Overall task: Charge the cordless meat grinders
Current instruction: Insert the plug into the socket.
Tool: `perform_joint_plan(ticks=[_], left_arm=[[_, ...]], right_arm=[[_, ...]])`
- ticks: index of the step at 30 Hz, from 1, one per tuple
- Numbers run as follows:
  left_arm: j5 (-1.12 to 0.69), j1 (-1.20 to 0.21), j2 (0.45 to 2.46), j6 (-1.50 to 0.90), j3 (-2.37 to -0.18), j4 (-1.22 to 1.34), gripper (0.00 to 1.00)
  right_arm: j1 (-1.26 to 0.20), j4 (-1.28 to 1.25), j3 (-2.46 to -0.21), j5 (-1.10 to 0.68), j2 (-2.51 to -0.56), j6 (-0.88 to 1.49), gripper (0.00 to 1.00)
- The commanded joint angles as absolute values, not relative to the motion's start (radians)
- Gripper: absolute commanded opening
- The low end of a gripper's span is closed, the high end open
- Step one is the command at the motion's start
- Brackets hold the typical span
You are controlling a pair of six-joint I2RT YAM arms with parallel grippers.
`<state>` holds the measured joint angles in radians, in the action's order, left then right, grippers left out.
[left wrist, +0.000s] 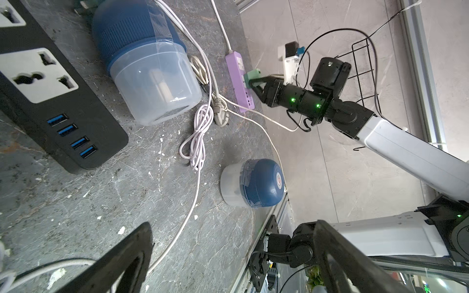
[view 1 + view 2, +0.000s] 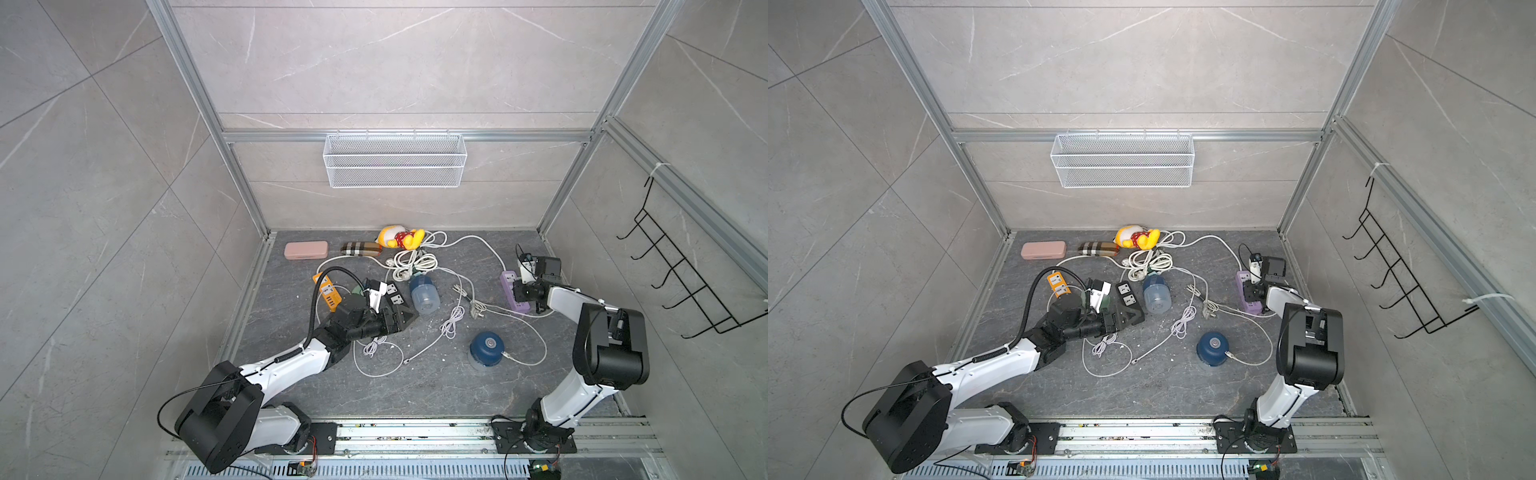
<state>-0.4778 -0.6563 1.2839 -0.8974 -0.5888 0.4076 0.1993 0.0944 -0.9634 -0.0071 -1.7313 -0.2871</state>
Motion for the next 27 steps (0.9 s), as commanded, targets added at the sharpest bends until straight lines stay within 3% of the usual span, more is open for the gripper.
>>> perform_joint_plan(ticks=[1,6,7,20,27], left_arm=[[-0.494,-0.654,1.273,-0.881,-0.621,0.451,0.99],[-0.494,-0.654,1.265,-0.884,-0.614,0.454,0.99],[-0.494,-0.654,1.264,-0.887,-0.611,0.457,0.99],[-0.492,-0.653,1.213,-0.892,-0.596,0.449,0.99],[-0.48,-0.653,1.166,-0.897,-0.566,0.444,0.99]], right_arm=[[0.207,0.274,-0.945,0.038,-1.758,-0.288,0.44],[0.206,0.328,-1.007,0.022,-1.75,-0.266,0.63],[0.207,0.343,-1.021,0.006,-1.75,-0.261,0.97],[0.207,0.479,-1.1,-0.124,-1.678,-0.233,0.99],[0.207,0.515,-1.102,-0.239,-1.613,-0.224,0.93]])
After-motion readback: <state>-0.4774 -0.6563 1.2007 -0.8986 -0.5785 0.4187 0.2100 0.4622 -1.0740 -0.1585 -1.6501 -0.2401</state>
